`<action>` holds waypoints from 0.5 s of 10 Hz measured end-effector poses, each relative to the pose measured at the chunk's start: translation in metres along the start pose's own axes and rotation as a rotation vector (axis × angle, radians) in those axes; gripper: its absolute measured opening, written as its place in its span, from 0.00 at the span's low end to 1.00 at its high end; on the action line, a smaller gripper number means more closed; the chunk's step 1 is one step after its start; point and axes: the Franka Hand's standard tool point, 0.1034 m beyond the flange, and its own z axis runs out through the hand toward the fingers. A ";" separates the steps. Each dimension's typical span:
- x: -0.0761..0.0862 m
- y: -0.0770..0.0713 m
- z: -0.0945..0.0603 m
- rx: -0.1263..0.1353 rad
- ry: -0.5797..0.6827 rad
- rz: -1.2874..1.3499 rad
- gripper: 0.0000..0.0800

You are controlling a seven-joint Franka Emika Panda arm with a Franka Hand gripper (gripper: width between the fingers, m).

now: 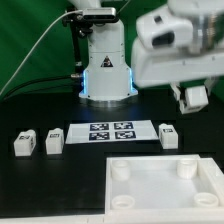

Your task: Assemble one leg

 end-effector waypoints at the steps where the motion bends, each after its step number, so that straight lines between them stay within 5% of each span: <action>1: -0.009 0.003 -0.007 -0.008 0.077 0.009 0.36; 4: -0.003 0.004 -0.008 -0.009 0.387 -0.008 0.36; 5: 0.010 0.011 -0.021 -0.019 0.476 -0.048 0.36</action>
Offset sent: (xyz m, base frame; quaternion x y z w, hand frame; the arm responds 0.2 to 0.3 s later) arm 0.0000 0.0000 0.0000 0.0000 0.2667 0.0000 0.9638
